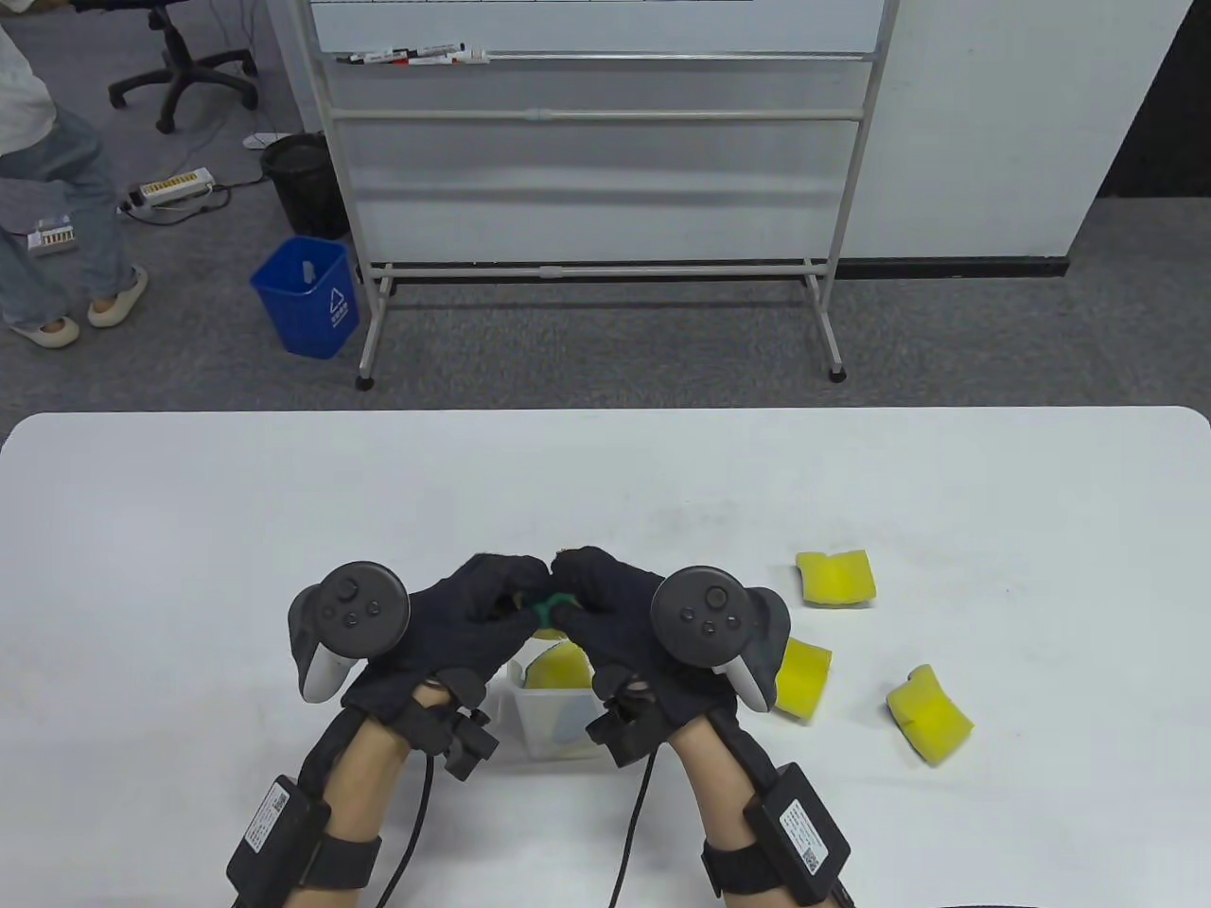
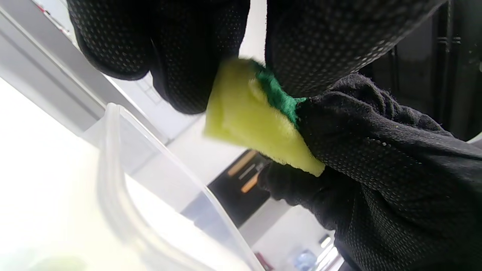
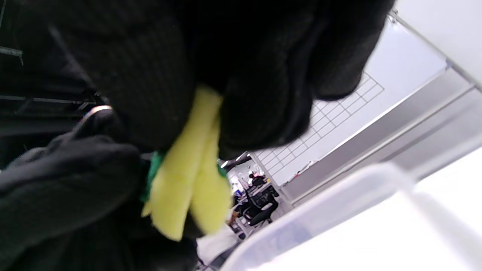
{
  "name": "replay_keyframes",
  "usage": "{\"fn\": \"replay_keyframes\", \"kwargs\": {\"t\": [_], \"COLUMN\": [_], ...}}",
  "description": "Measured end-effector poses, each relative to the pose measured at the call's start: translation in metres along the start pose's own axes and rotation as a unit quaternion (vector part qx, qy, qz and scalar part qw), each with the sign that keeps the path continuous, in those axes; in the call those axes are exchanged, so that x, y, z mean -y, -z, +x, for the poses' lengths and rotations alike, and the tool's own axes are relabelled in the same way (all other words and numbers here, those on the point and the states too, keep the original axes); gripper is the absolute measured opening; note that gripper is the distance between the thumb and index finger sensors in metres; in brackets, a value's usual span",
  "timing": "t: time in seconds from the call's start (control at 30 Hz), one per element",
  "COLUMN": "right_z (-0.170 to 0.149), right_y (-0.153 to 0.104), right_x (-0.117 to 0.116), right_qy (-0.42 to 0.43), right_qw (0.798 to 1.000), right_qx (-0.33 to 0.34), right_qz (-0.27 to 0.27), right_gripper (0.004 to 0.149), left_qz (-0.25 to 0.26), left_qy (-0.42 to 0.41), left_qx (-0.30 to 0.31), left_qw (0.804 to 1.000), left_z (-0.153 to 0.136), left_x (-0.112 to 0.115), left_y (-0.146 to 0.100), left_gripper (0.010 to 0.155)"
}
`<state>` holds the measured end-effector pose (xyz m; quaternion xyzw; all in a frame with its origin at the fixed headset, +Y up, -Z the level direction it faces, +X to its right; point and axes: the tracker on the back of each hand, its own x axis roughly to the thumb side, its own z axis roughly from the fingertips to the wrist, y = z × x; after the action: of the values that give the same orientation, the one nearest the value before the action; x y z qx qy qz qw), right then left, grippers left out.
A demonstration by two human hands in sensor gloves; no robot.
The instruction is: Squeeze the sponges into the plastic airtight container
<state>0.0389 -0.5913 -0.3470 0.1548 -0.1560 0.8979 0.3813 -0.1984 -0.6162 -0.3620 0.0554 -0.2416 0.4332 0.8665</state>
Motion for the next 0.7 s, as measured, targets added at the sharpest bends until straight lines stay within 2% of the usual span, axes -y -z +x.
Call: {"fn": "replay_keyframes", "kwargs": {"t": [0.07,0.23,0.33,0.43,0.53,0.7], "right_z": [0.001,0.006,0.014,0.020,0.024,0.025], "right_y": [0.000,-0.001,-0.001,-0.003,-0.004,-0.004], "right_x": [0.002,-0.004,-0.013,-0.022,-0.031,-0.040], "right_qy": [-0.026,-0.086,-0.146,-0.213,-0.250,-0.278], "right_qw": [1.000,0.996,0.987,0.973,0.962,0.953], "right_qx": [0.000,0.010,0.036,0.049,0.055,0.067], "right_qz": [0.002,0.025,0.055,0.077,0.094,0.101], "right_gripper": [0.050,0.046,0.045,0.047,0.056,0.049], "left_qz": [0.011,0.032,0.046,0.054,0.064,0.070], "left_qy": [0.017,0.106,0.154,0.159,0.157,0.189], "left_qx": [-0.010,-0.043,-0.071,-0.091,-0.107,-0.130], "left_qw": [1.000,0.993,0.984,0.982,0.980,0.971], "left_z": [-0.002,-0.009,-0.017,-0.026,-0.033,-0.041], "left_x": [0.000,-0.006,-0.010,-0.013,-0.017,-0.022], "left_y": [-0.001,-0.003,-0.004,-0.005,-0.006,-0.007], "left_gripper": [0.057,0.059,0.060,0.060,0.060,0.061]}}
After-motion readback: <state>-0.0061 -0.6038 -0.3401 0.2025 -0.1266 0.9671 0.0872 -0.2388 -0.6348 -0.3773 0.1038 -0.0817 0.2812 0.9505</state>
